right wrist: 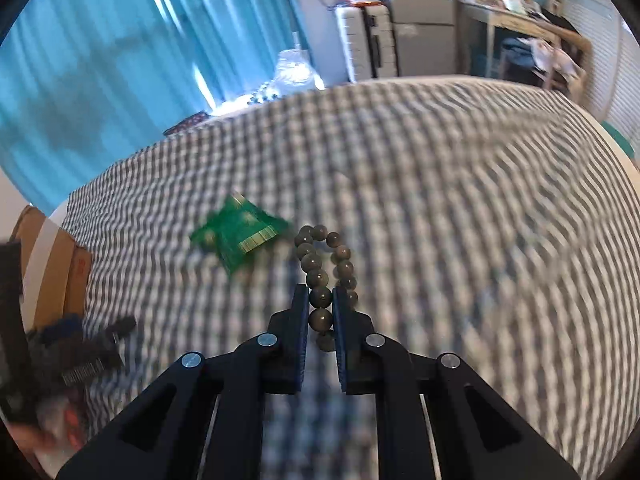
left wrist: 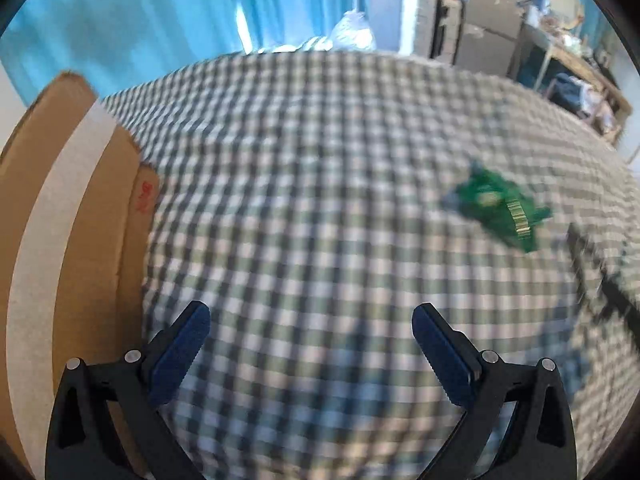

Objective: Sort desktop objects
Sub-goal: 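Grasp the green snack packet with the left tool while the right tool grasps the bead bracelet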

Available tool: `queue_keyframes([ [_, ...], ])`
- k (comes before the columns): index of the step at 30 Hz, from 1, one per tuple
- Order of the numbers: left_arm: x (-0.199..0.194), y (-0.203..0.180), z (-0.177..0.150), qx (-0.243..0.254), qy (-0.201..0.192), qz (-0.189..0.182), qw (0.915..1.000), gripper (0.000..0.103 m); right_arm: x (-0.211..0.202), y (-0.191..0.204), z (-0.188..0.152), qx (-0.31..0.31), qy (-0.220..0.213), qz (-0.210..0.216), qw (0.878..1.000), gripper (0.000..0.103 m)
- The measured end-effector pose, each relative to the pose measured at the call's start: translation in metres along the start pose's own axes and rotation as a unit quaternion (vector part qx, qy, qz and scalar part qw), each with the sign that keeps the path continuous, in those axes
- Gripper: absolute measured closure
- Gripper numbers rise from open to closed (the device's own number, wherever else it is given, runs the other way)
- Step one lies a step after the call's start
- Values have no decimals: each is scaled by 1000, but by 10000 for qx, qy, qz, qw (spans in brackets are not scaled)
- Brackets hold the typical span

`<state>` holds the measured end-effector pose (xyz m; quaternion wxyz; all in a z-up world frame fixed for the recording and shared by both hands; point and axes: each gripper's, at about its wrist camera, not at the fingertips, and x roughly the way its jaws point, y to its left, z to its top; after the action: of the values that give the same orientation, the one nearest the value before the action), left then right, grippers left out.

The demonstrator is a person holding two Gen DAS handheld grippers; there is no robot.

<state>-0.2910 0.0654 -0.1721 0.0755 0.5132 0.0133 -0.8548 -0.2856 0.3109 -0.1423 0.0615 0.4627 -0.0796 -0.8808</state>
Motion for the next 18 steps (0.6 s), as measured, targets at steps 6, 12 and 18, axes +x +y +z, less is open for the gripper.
queue_keyframes([
  [6,-13,-54,15,479,-383,-748,9953,0,-13,-36,-17,430,45,-107,9990,91],
  [12,32,-88,55,574,-320,-1024,9926,0,-3,-53,-12,629,25,-175,9979,91],
  [18,73,-127,73,1111,-334,-1624,9799,0,15,-65,-11,864,82,-9,9962,91],
])
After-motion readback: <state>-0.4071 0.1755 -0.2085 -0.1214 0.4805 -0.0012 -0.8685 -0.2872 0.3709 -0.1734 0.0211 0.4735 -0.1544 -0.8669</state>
